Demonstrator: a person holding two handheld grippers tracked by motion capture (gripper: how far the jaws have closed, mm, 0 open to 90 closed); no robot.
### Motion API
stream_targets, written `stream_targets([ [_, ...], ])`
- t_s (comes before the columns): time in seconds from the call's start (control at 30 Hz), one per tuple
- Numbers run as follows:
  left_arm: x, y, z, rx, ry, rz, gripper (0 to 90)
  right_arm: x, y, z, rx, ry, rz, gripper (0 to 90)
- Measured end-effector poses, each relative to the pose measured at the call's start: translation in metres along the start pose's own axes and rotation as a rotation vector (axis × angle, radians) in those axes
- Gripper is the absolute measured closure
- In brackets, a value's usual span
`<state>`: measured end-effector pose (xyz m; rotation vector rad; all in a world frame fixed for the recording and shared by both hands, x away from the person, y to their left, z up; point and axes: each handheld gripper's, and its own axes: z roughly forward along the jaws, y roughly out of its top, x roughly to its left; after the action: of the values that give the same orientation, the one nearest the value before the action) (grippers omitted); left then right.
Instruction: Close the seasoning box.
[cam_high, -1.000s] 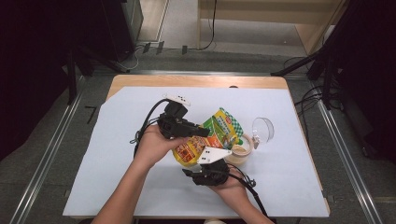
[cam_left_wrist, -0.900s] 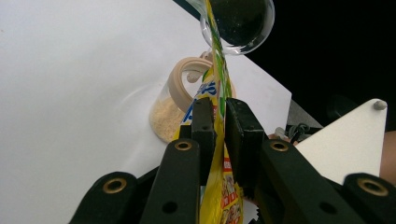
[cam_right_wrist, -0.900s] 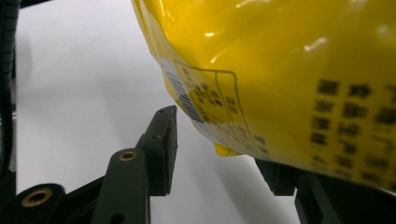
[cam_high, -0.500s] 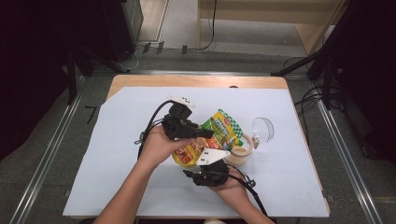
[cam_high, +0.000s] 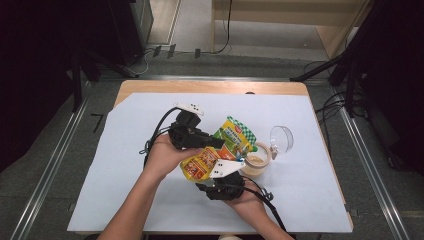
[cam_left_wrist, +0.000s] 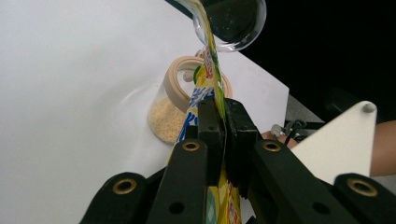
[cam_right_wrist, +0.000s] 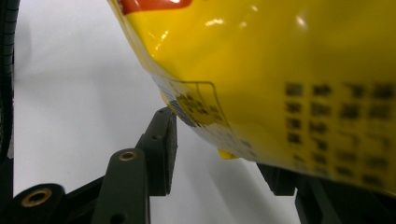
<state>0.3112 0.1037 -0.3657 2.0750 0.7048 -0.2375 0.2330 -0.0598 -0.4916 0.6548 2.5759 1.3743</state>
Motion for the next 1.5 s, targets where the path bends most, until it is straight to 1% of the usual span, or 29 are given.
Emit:
stream_targets([
  [0.07, 0.001, -0.001, -0.003, -0.001, -0.003, -0.005, 87.9, -0.001, 0.000, -0.001, -0.002, -0.002, 0.001, 53.7],
  [0.13, 0.002, -0.002, -0.005, -0.007, -0.023, -0.022, 88.3, -0.002, 0.000, -0.001, -0.003, -0.004, 0.004, 53.7],
  [0.2, 0.003, -0.003, -0.008, -0.010, -0.033, -0.025, 88.5, -0.002, 0.000, -0.002, -0.006, -0.005, 0.002, 53.7],
  [0.33, 0.003, -0.004, -0.012, -0.013, -0.030, -0.027, 88.6, -0.002, 0.001, -0.003, -0.016, -0.007, -0.003, 53.4],
  [0.47, 0.004, -0.005, -0.017, -0.020, -0.026, -0.022, 88.7, -0.004, 0.001, -0.006, -0.032, -0.008, 0.006, 53.2],
  [0.53, 0.004, -0.005, -0.019, -0.029, -0.016, -0.025, 88.6, -0.005, 0.002, -0.007, -0.039, -0.007, 0.012, 53.2],
  [0.57, 0.003, -0.005, -0.021, -0.040, -0.014, -0.019, 88.5, -0.005, 0.002, -0.008, -0.043, -0.004, 0.020, 52.9],
  [0.63, 0.002, -0.004, -0.023, -0.049, -0.015, -0.015, 88.5, -0.005, 0.003, -0.009, -0.050, -0.011, 0.018, 52.7],
  [0.7, 0.003, -0.004, -0.025, -0.053, -0.017, -0.014, 88.5, -0.005, 0.003, -0.010, -0.054, -0.008, 0.018, 52.7],
  [0.83, 0.006, -0.006, -0.030, -0.061, -0.012, -0.022, 88.6, -0.006, 0.004, -0.011, -0.056, -0.011, 0.019, 52.7],
  [0.97, 0.008, -0.008, -0.036, -0.080, -0.002, -0.036, 88.6, -0.006, 0.004, -0.013, -0.060, -0.014, 0.022, 52.4],
  [1.03, 0.010, -0.009, -0.039, -0.083, 0.000, -0.036, 88.7, -0.006, 0.004, -0.014, -0.062, -0.010, 0.032, 52.4],
  [1.1, 0.012, -0.010, -0.042, -0.086, 0.007, -0.040, 88.8, -0.005, 0.004, -0.015, -0.057, -0.011, 0.032, 52.3],
  [1.13, 0.012, -0.010, -0.043, -0.089, 0.007, -0.043, 88.8, -0.006, 0.004, -0.015, -0.061, -0.014, 0.030, 52.3],
  [1.2, 0.014, -0.011, -0.045, -0.095, 0.018, -0.047, 88.7, -0.006, 0.004, -0.016, -0.066, -0.010, 0.033, 52.4],
  [1.37, 0.021, -0.014, -0.053, -0.122, 0.041, -0.062, 88.5, -0.007, 0.004, -0.017, -0.067, -0.012, 0.035, 52.4],
  [1.5, 0.029, -0.017, -0.059, -0.144, 0.049, -0.079, 88.7, -0.008, 0.004, -0.017, -0.064, -0.009, 0.042, 52.5],
])
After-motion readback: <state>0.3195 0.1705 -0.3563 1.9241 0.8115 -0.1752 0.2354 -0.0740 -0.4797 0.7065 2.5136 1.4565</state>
